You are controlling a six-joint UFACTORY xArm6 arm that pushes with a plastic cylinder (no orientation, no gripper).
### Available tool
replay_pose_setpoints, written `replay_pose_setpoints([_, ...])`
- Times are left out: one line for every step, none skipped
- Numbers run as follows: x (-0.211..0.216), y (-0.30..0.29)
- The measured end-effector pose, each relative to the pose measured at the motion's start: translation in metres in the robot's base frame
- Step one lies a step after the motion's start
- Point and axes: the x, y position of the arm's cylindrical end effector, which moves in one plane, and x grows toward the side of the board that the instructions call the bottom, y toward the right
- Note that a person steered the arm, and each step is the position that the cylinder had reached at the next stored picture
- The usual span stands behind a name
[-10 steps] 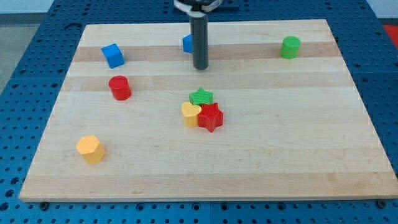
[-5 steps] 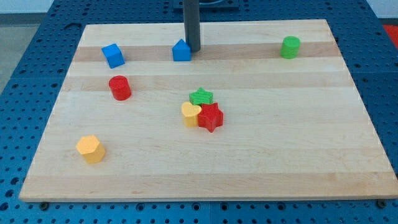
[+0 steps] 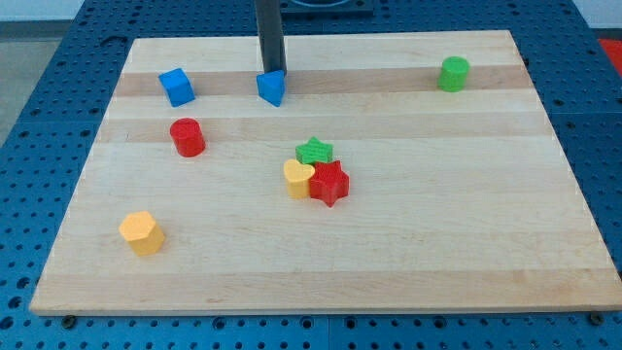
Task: Slide the blue triangle closer to green star
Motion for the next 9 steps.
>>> replay_pose_setpoints([0.041, -0.01])
replay_pose_setpoints([0.072, -0.012])
replay_pose_setpoints([0.112, -0.012])
replay_pose_setpoints([0.118, -0.023])
replay_pose_setpoints([0.116, -0.073])
replay_pose_setpoints([0.163, -0.103])
replay_pose_setpoints([0.18, -0.085])
replay_pose_setpoints([0.166, -0.036])
replay_pose_setpoints([0.161, -0.026])
